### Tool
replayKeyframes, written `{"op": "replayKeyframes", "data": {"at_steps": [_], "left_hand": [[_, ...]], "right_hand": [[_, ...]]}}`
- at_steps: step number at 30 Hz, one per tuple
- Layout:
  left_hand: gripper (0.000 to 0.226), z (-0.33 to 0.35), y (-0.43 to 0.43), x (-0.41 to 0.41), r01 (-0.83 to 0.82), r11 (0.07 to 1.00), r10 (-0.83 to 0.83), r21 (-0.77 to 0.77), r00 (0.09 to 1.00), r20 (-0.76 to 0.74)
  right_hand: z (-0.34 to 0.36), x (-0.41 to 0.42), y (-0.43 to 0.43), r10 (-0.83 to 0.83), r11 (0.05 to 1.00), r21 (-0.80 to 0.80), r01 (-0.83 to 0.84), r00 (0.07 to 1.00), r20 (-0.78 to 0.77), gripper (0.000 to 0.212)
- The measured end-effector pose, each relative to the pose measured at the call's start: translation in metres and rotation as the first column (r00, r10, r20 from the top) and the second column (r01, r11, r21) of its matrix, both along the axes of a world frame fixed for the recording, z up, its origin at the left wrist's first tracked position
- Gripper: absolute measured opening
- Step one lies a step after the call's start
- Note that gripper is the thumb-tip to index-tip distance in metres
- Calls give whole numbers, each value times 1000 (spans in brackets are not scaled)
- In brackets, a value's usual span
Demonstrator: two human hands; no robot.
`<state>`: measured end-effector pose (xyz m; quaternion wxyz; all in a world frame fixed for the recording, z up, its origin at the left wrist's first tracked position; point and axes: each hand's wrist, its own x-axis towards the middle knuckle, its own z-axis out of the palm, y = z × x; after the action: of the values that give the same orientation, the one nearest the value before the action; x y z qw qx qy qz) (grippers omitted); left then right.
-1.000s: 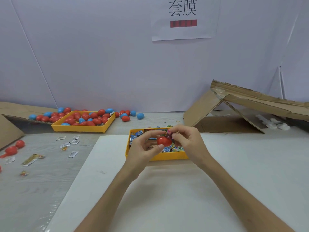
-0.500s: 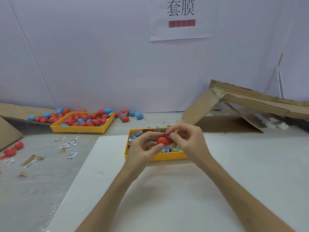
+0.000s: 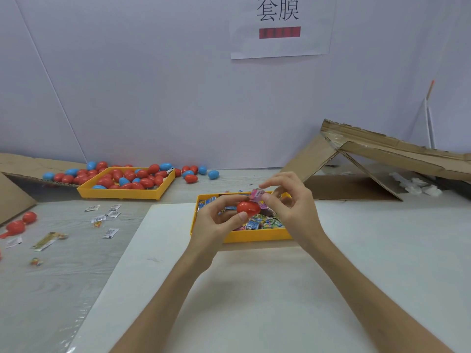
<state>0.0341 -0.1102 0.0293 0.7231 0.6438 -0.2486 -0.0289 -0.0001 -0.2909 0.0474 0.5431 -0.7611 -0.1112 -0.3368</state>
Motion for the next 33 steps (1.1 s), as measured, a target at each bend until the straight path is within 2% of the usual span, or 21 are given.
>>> {"op": "replayKeyframes", "data": {"at_steps": [2,5,8,12,14,18,21,24,28,31,33], "left_hand": [[30,1,1,0,10,1000,-10,-17,1000,-7],[29,1,0,0,1,1000,-1,-13,1000,-9],[30,2,0,-1,-9,1000,9,-9,1000,-17],[30,4,0,-3,-23,1000,23,-5,1000,6],[31,4,0,-4,-30,1000,30,-9,999,16],[30,6,-1,-5,-57,998,57,-9,998,26],[30,8,0,-6,-70,998,70,-9,997,24],[32,8,0,-7,-86,996,86,-6,996,35],[33,9,-1,-8,-113,994,114,-11,992,49],[32,9,0,-8,-112,994,113,-15,992,56],[32,9,0,-8,-113,994,113,-10,992,59]], "right_hand": [[1,2,-1,7,999,-35,-8,999,-45,4],[0,4,-1,-3,997,-73,-3,997,-83,20],[2,5,-2,69,998,0,-70,982,-179,16],[7,5,-3,254,961,191,-202,918,-305,20],[8,4,-2,314,935,264,-235,896,-315,22],[8,5,-3,259,954,225,-196,920,-296,21],[8,4,-4,274,945,254,-206,923,-271,11],[8,5,-4,304,932,287,-222,910,-283,18],[7,4,-3,239,965,180,-192,926,-292,23],[4,2,0,172,985,37,-168,952,-253,13],[2,2,1,159,987,22,-158,963,-220,8]]}}
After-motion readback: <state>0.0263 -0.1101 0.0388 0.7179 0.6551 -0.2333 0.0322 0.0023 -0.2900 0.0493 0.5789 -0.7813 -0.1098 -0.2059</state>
